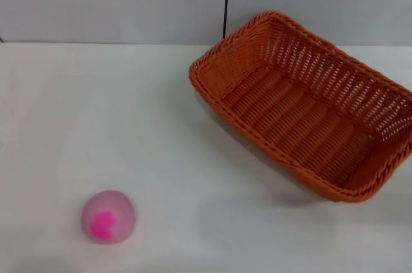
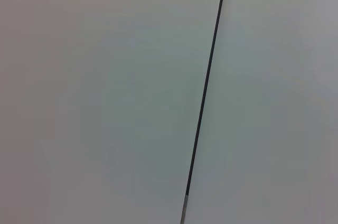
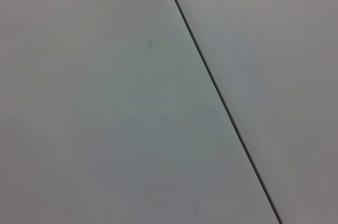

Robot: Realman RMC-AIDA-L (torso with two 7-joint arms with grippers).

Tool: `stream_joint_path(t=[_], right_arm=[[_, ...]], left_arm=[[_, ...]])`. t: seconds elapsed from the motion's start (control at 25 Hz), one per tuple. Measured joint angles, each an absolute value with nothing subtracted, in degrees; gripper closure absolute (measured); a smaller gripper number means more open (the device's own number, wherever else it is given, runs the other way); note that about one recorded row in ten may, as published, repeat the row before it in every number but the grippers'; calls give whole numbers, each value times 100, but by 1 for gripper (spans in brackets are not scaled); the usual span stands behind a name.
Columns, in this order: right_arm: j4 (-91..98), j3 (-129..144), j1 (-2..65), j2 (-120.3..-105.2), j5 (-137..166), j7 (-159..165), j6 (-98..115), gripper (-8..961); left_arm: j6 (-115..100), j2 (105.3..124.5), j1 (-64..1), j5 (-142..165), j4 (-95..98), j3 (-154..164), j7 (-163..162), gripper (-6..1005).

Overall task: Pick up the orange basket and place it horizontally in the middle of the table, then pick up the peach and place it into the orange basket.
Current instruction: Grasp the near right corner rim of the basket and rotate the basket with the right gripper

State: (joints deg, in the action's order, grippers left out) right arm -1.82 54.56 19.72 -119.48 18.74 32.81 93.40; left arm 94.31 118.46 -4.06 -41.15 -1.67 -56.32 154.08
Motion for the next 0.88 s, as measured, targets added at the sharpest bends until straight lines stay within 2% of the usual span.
stream_joint_path(t=[0.04, 0.28, 0.64, 0.88], right_arm=[[-182, 5456, 1972, -11948, 1874, 3281, 9340, 210], [-180, 5459, 2031, -11930, 1917, 3688, 9132, 217], [-184, 5458, 1972, -11933, 1928, 3737, 9106, 225], [101, 5458, 1752, -11869, 2586, 3840, 9143, 231]], left_arm=[[9431, 11842, -405, -4119, -197, -5634, 15415, 420], [9424, 11848, -403, -4118, -209, -5634, 15413, 431], [9382, 11810, -458, -4096, -149, -5634, 15355, 345], [9356, 11796, -525, -4080, -121, -5597, 15342, 270]])
